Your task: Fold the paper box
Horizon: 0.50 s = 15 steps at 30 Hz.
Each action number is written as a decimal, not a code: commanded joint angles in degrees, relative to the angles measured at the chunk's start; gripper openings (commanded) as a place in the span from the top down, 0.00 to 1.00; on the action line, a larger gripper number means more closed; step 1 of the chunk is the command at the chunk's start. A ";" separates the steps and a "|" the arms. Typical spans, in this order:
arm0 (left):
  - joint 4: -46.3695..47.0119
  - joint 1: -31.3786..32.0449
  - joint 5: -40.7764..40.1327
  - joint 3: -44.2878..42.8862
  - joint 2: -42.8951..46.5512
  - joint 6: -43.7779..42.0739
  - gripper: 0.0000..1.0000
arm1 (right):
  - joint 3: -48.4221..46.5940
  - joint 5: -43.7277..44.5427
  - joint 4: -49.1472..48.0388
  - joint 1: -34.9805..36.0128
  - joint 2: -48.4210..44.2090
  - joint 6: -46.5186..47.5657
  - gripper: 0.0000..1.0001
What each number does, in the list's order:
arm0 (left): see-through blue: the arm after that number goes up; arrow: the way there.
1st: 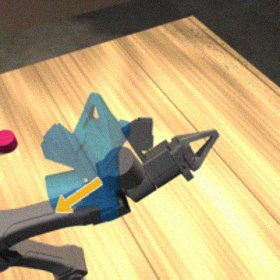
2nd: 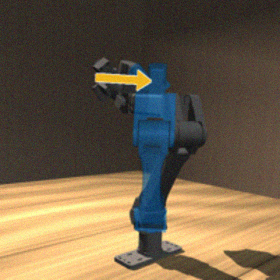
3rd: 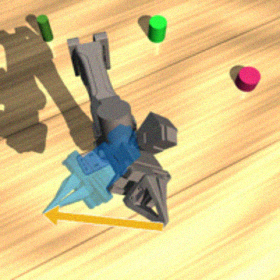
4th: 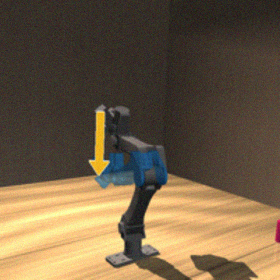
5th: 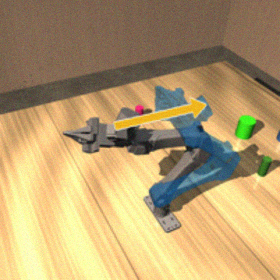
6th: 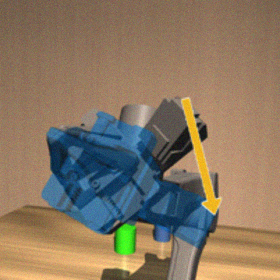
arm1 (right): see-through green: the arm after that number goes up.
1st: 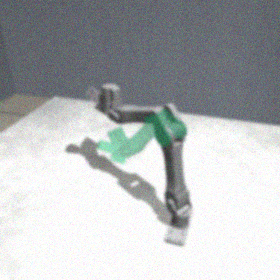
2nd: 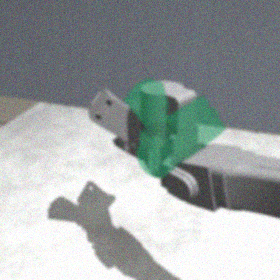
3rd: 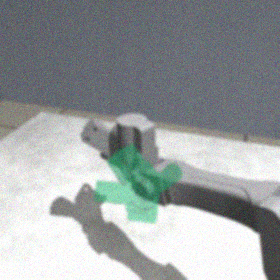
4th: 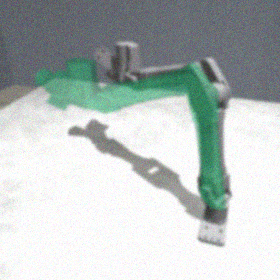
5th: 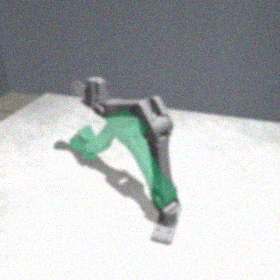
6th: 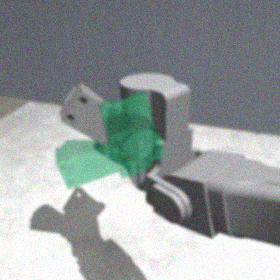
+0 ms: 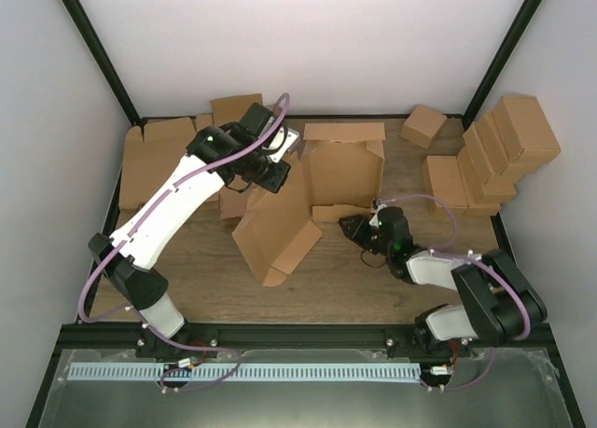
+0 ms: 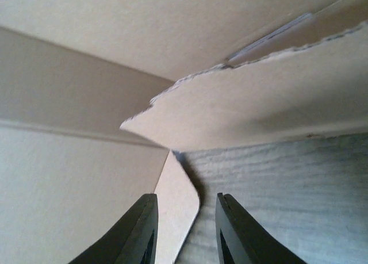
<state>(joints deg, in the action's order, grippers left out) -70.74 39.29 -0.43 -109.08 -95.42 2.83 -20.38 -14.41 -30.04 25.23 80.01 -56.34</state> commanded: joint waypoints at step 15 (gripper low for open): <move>3.25 1.87 3.00 -2.42 -2.76 0.98 0.53 | -7.84 -2.62 30.22 0.33 -33.94 24.00 0.33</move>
<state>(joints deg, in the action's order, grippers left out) -71.16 40.86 -0.12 -110.56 -98.67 4.01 -20.34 -19.27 -11.62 25.32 49.60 -35.29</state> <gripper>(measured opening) 0.407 0.660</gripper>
